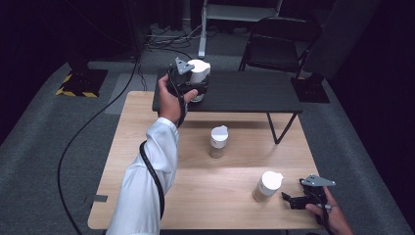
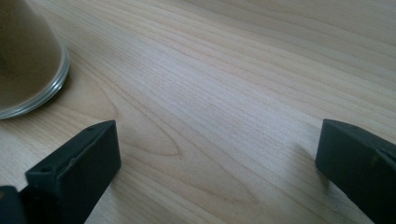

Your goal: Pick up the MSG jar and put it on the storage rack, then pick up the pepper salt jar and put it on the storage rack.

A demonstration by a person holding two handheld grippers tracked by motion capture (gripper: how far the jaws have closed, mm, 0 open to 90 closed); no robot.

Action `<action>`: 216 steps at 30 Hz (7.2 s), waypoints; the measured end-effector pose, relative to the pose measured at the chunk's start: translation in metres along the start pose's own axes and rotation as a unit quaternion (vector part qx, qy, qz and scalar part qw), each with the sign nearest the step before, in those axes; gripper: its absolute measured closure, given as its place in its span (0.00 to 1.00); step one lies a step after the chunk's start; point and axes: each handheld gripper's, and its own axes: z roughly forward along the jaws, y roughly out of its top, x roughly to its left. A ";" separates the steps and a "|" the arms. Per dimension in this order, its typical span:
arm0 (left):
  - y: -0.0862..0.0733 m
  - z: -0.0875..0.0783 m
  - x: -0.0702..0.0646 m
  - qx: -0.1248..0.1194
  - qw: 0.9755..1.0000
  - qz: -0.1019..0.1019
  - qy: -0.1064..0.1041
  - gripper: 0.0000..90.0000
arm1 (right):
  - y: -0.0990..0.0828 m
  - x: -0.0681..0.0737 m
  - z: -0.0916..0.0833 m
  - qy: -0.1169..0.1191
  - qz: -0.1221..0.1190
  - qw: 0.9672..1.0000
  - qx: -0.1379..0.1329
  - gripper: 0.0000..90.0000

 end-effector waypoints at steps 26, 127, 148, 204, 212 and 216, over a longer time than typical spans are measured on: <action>-0.025 -0.025 -0.002 -0.032 0.999 0.021 0.006 0.00 | 0.000 0.000 0.000 0.000 0.000 1.000 0.000 0.00; -0.200 -0.092 -0.043 0.126 0.964 0.230 -0.039 0.01 | 0.000 0.001 0.000 -0.002 0.001 1.000 0.000 0.00; -0.223 -0.105 -0.026 0.194 0.961 0.193 -0.035 0.01 | -0.001 0.001 -0.001 -0.002 0.002 1.000 0.000 0.00; -0.230 -0.109 0.032 0.240 0.966 0.051 -0.087 0.00 | -0.001 0.002 -0.001 -0.005 0.004 1.000 0.000 0.00; -0.230 -0.109 0.032 0.239 0.966 0.051 -0.087 0.00 | -0.005 0.004 -0.004 -0.004 -0.002 1.000 -0.006 0.02; -0.230 -0.109 0.032 0.239 0.966 0.051 -0.087 0.00 | -0.009 0.006 -0.016 -0.002 0.008 1.000 -0.028 0.02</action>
